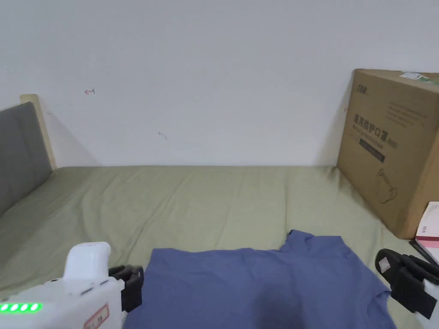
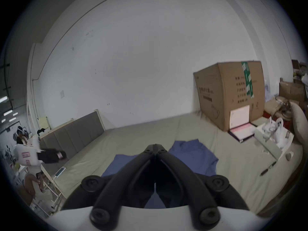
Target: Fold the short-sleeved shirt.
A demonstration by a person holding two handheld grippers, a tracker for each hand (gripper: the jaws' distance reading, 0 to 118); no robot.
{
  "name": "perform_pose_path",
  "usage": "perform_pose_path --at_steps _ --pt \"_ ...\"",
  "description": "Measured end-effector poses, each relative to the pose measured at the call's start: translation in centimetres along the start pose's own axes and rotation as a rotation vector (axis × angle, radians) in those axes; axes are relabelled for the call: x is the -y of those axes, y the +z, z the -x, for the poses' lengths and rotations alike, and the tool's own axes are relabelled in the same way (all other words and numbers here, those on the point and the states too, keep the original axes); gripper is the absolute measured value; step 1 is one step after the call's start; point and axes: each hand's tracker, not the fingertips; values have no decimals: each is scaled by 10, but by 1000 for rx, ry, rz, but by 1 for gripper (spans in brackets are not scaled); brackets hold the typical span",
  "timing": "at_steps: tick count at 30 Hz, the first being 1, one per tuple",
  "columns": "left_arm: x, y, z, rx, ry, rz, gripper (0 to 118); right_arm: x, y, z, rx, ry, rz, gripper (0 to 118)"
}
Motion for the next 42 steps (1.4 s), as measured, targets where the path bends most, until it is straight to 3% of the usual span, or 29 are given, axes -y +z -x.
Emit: perform_pose_path --at_steps 3,7,8,9,10,12,14,19,25,27,28,30,31,33,34,38,39,40,41,42 --pt "29 -49 42 -38 126 453 0 11 -8 -14 90 7 116 0" --pt "82 -74 78 -118 109 527 4 33 -9 -31 104 -11 218 0" --pt "94 -76 88 -114 163 551 36 38 -10 -33 123 -2 244 0" --pt "103 -81 95 -106 207 566 85 40 -7 -29 128 9 259 0" --pt "114 -89 101 -92 233 597 118 43 -7 -29 127 14 277 0" --pt "110 -85 103 -108 221 569 113 47 -8 -31 113 2 294 0" --pt "114 -96 106 -170 178 605 113 53 -12 -38 106 -11 312 0" --pt "156 -147 104 -170 76 673 118 53 -12 -36 106 -28 338 0" --pt "147 -145 90 -221 55 704 115 56 -7 -59 148 -17 361 0" --pt "144 -135 84 -242 16 650 96 60 -4 -71 184 -41 373 0" --pt "142 -122 74 -245 0 624 78 62 -1 -78 201 -66 379 0" --pt "134 -104 62 -236 -39 558 11 64 3 -91 225 -97 382 0" --pt "130 -95 57 -221 -59 529 1 65 5 -98 230 -100 382 0" --pt "120 -83 59 -75 20 478 1 66 7 -109 260 -107 392 0" --pt "116 -75 57 -80 68 446 1 67 7 -115 275 -111 405 0" --pt "103 -65 49 -105 33 408 1 75 -2 -140 289 -136 513 2" --pt "102 -64 48 -105 22 409 1 79 -8 -146 291 -142 569 19" --pt "102 -63 39 -106 7 414 1 87 -17 -155 277 -160 663 56" --pt "103 -63 36 -114 -14 422 1 98 -28 -162 277 -171 793 107" --pt "104 -63 34 -126 -30 429 1 111 -36 -168 274 -177 858 118"
